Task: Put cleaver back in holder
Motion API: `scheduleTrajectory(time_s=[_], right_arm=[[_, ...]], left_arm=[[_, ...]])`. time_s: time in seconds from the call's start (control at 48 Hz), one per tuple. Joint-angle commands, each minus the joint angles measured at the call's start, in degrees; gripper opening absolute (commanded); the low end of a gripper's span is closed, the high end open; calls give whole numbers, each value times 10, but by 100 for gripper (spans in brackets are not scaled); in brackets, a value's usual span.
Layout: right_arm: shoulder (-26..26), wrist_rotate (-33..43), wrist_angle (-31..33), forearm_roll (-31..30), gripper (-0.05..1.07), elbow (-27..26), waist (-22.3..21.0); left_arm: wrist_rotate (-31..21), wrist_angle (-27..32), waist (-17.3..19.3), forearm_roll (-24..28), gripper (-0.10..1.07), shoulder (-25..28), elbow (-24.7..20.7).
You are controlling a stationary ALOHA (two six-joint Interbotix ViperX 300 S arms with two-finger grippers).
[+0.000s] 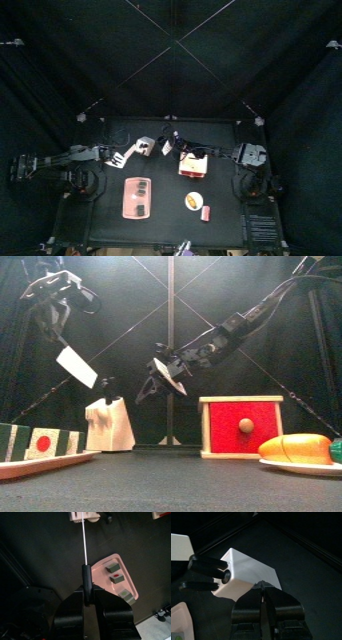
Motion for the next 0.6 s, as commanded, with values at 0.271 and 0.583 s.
scheduleTrajectory(time_s=[0.271, 0.583], right_arm=[[-10, 0, -4, 0, 22, -8, -4], [4, 0, -1, 1, 22, -19, -4]], left_arm=[[31, -3, 27, 4, 24, 17, -1], [38, -16, 36, 1, 24, 25, 15]])
